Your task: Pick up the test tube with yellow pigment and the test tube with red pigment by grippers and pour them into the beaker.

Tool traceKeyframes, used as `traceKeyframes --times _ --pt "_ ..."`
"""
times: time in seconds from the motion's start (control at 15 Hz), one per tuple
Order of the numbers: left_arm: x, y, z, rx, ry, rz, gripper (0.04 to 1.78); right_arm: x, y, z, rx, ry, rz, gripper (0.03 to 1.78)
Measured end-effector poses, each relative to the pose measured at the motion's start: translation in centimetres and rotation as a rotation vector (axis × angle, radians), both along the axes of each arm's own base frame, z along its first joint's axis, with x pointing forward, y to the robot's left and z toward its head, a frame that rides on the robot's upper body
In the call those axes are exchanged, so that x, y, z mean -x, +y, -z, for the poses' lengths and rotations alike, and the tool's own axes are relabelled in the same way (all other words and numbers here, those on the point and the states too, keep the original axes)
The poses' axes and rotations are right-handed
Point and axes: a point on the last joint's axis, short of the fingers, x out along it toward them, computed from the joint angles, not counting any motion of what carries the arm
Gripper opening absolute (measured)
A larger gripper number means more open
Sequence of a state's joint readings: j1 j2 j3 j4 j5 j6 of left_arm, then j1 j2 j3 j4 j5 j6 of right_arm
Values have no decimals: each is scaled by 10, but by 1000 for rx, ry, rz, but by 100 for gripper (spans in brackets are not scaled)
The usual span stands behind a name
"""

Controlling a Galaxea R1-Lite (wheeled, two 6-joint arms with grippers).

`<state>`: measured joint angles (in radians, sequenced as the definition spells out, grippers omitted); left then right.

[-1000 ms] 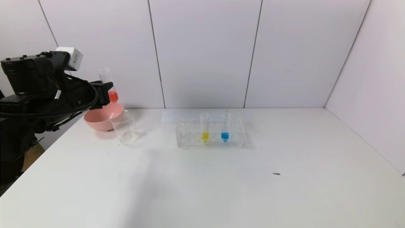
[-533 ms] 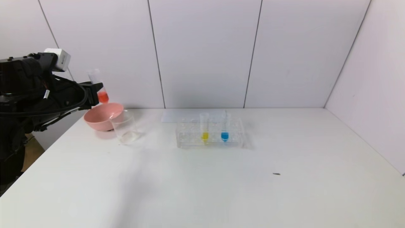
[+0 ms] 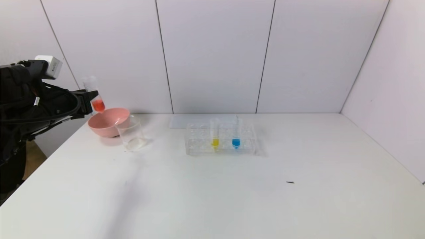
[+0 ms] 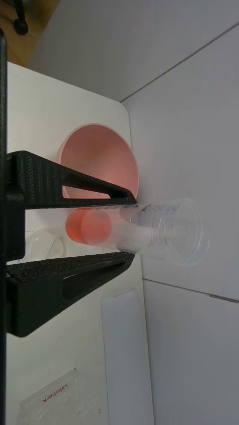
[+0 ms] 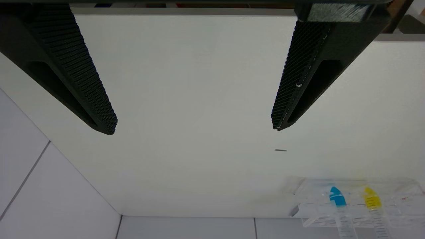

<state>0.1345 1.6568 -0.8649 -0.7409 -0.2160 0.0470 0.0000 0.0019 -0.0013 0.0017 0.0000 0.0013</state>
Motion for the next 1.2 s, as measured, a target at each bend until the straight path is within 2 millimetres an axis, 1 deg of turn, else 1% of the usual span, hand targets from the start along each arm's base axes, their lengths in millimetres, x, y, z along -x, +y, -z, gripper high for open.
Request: traceKeyframes --times 0.4,1.2 --pt "2 12 5 5 17 -28 44 0 0 0 0 0 0 170" --pt "-6 14 17 -4 51 -18 44 0 0 0 0 -1 0 170"
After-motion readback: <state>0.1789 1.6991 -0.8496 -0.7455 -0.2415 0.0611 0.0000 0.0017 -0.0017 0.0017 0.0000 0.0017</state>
